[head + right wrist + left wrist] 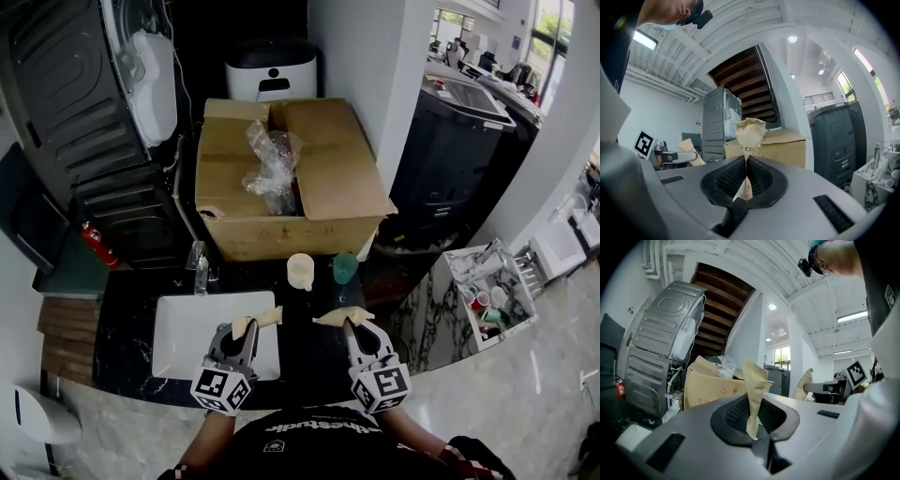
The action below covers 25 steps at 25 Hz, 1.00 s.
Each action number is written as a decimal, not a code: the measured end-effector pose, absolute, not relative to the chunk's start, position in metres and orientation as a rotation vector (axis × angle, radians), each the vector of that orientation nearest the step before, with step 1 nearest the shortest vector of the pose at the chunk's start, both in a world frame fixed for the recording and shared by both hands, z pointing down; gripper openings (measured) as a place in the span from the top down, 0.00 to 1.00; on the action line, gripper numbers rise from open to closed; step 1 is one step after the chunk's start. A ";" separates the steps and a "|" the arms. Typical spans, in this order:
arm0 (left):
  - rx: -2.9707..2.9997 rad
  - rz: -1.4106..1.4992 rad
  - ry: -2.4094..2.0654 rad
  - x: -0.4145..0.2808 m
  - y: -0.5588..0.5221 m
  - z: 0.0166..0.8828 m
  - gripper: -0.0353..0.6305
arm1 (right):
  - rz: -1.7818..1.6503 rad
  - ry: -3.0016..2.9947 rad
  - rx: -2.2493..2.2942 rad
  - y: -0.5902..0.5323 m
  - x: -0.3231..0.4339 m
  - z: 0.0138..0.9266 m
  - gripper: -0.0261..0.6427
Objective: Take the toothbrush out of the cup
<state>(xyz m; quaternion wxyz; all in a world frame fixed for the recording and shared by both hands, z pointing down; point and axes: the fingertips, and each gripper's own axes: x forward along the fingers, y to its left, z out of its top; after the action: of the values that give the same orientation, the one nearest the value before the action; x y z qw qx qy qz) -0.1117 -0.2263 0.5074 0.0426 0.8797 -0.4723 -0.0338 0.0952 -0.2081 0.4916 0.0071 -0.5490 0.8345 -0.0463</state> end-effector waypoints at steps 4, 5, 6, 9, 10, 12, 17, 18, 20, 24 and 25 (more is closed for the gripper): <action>2.676 -0.038 -1.477 -0.121 -0.216 0.516 0.89 | -0.151 2.641 -1.725 -0.206 0.092 0.495 0.90; 2.673 -0.021 -1.482 -0.122 -0.214 0.518 0.89 | -0.153 2.646 -1.732 -0.205 0.092 0.497 0.90; 2.670 -0.006 -1.486 -0.123 -0.213 0.521 0.89 | -0.154 2.648 -1.738 -0.204 0.093 0.498 0.90; 2.662 0.023 -1.496 -0.124 -0.213 0.524 0.89 | -0.146 2.652 -1.746 -0.204 0.093 0.498 0.90; 2.666 0.033 -1.496 -0.122 -0.213 0.524 0.89 | -0.138 2.657 -1.748 -0.203 0.092 0.498 0.90; 2.682 0.058 -1.489 -0.118 -0.212 0.523 0.89 | -0.119 2.665 -1.751 -0.202 0.092 0.497 0.90; 2.723 0.160 -1.473 -0.107 -0.213 0.518 0.89 | -0.104 2.675 -1.773 -0.201 0.095 0.495 0.90; 2.727 0.185 -1.470 -0.106 -0.214 0.517 0.89 | -0.097 2.678 -1.780 -0.202 0.095 0.494 0.90; 2.734 0.245 -1.458 -0.102 -0.216 0.515 0.89 | -0.089 2.688 -1.795 -0.202 0.096 0.492 0.90; 2.730 0.357 -1.414 -0.094 -0.215 0.518 0.89 | -0.055 2.733 -1.825 -0.201 0.096 0.492 0.90; 2.724 0.380 -1.399 -0.093 -0.215 0.519 0.89 | -0.058 2.754 -1.830 -0.201 0.095 0.494 0.90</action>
<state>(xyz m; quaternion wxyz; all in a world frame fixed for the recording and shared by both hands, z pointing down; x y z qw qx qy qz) -0.0926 -0.2148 0.5193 0.0280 0.8824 -0.4532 0.1230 0.0951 -0.2005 0.4943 -0.0828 -0.5515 0.8299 -0.0173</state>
